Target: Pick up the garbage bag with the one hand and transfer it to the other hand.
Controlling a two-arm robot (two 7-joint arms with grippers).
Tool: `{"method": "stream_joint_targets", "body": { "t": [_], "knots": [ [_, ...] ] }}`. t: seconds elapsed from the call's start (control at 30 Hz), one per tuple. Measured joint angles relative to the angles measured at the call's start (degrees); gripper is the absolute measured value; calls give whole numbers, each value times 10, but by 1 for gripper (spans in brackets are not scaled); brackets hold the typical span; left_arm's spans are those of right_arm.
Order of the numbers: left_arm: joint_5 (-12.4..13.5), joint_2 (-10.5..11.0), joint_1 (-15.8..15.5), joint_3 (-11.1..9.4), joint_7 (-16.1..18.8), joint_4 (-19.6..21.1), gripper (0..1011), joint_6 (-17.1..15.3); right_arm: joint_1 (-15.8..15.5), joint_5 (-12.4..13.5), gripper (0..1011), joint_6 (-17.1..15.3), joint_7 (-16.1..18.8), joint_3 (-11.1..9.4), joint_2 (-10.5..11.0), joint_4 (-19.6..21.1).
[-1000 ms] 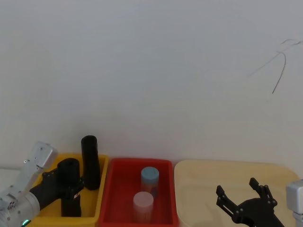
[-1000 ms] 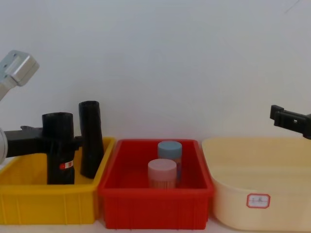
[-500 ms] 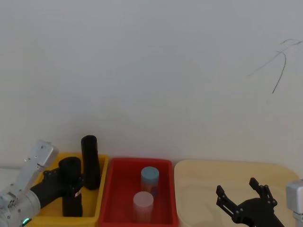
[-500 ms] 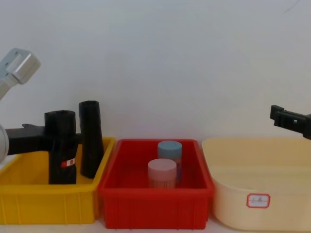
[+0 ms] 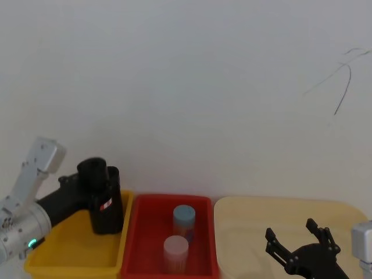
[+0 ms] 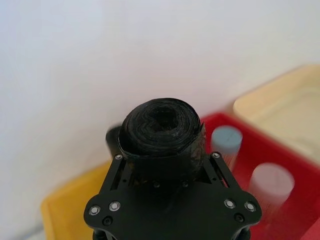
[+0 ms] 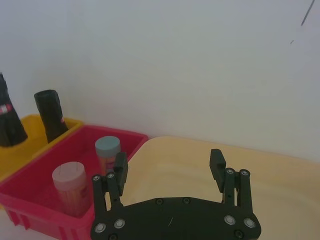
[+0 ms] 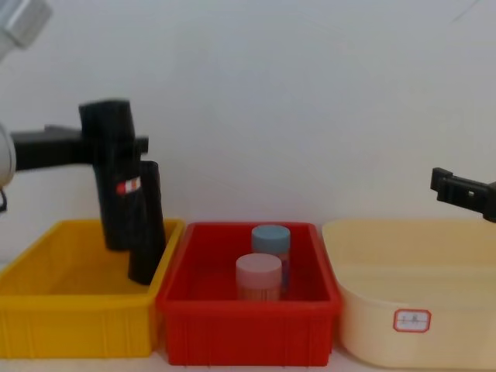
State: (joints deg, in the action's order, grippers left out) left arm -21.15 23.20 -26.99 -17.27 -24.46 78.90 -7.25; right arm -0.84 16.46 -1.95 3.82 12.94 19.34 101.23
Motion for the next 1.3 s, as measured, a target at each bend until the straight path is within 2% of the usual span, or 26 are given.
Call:
{"method": "stream_joint_targets", "body": {
  "t": [0.3,0.5,0.73,0.93,1.3],
  "knots": [
    [-44,-3,-12,14,-24,55,442,-21,0,0,1000,0,0,0,0,0],
    [-65,-10,-23,9,-39,75,442,-37,0,0,1000,0,0,0,0,0],
    [-75,-20,-35,-6,-49,81,442,-49,0,0,1000,0,0,0,0,0],
    [-76,-37,-51,-28,-51,74,442,-53,0,0,1000,0,0,0,0,0],
    [-75,-52,-65,-48,-52,62,442,-53,4,0,1000,-5,5,-1,2,0]
  ]
}}
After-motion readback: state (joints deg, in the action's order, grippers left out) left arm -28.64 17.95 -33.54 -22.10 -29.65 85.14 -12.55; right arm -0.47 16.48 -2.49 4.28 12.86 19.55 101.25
